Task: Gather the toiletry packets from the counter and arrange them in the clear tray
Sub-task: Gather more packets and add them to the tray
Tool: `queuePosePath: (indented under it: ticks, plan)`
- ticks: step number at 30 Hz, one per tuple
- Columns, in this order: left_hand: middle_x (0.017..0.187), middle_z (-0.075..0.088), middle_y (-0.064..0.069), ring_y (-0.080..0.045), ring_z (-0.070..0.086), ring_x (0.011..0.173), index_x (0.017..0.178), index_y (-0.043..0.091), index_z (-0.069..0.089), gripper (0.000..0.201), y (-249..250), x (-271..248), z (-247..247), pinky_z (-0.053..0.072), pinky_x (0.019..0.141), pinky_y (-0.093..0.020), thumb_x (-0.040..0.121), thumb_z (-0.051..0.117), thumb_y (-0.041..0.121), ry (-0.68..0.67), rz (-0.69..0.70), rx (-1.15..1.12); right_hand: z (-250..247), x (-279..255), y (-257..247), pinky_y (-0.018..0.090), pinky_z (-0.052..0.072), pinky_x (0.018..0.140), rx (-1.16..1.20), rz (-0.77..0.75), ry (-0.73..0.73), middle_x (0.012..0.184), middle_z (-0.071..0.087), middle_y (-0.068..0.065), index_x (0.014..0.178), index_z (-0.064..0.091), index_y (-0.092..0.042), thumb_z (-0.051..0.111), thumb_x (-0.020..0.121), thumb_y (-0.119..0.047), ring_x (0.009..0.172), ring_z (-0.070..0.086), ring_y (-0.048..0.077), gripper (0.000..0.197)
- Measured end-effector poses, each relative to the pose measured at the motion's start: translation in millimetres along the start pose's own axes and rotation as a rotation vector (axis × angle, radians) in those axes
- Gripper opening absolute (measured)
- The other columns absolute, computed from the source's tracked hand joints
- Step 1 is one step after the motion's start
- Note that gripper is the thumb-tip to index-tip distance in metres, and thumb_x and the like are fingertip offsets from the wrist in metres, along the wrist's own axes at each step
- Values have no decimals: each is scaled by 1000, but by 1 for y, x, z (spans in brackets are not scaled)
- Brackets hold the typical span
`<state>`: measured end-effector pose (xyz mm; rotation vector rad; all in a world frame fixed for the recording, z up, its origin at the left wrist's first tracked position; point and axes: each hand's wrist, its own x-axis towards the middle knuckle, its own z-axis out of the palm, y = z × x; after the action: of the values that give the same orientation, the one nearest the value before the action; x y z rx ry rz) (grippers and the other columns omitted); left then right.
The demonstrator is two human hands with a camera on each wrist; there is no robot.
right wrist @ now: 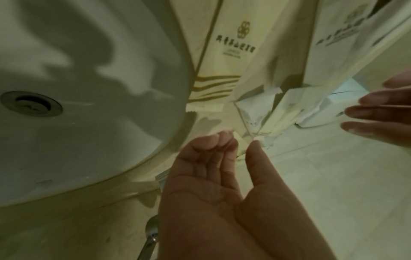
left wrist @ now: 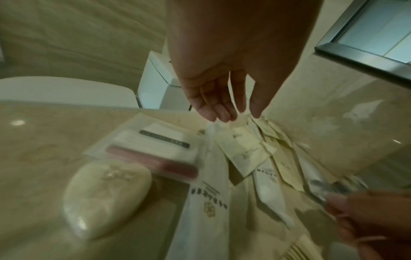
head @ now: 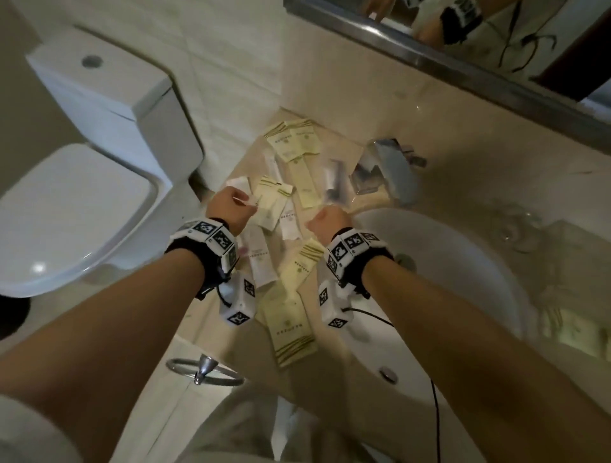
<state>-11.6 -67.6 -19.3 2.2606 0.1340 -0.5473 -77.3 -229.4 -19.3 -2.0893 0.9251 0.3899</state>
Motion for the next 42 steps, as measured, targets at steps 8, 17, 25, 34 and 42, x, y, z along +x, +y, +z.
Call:
queuePosePath:
  ticks: [8, 17, 25, 34, 42]
  plan:
    - [132, 48, -15, -33, 46, 122, 127, 12, 44, 54, 14, 30, 23, 41, 102, -41, 78, 65, 23, -35, 62, 234, 10, 19, -10, 48, 51, 92, 75, -3, 22, 106, 68, 23, 89, 59, -5, 53, 90, -19, 100, 64, 37, 15]
    - [120, 58, -17, -37, 56, 110, 129, 19, 38, 58, 21, 41, 29, 46, 92, -40, 78, 65, 23, -95, 61, 231, 14, 24, 1, 34, 45, 71, 153, -24, -3, 62, 50, 6, 58, 38, -15, 61, 86, -14, 61, 50, 21, 37]
    - [94, 62, -11, -25, 58, 90, 91, 13, 57, 12, 12, 23, 0, 48, 84, -35, 81, 58, 20, 8, 165, 54, 24, -21, -4, 28, 48, 78, -388, -225, -347, 77, 60, 0, 74, 55, -14, 67, 82, -35, 81, 57, 17, 25]
    - [117, 63, -20, -36, 57, 108, 116, 5, 56, 33, -8, -26, -4, 43, 84, -32, 86, 49, 17, 178, 146, -7, 50, -60, 22, 38, 51, 85, -848, -447, -587, 113, 56, 11, 110, 51, -11, 78, 70, -36, 103, 57, 30, 54]
    - [116, 64, -17, -34, 58, 108, 116, 6, 57, 34, -25, -53, 8, 45, 87, -34, 84, 52, 17, 197, 87, -49, 46, -77, 41, 41, 36, 100, -1051, -648, -414, 114, 51, 4, 61, 31, -31, 62, 84, -23, 121, 39, 28, 39]
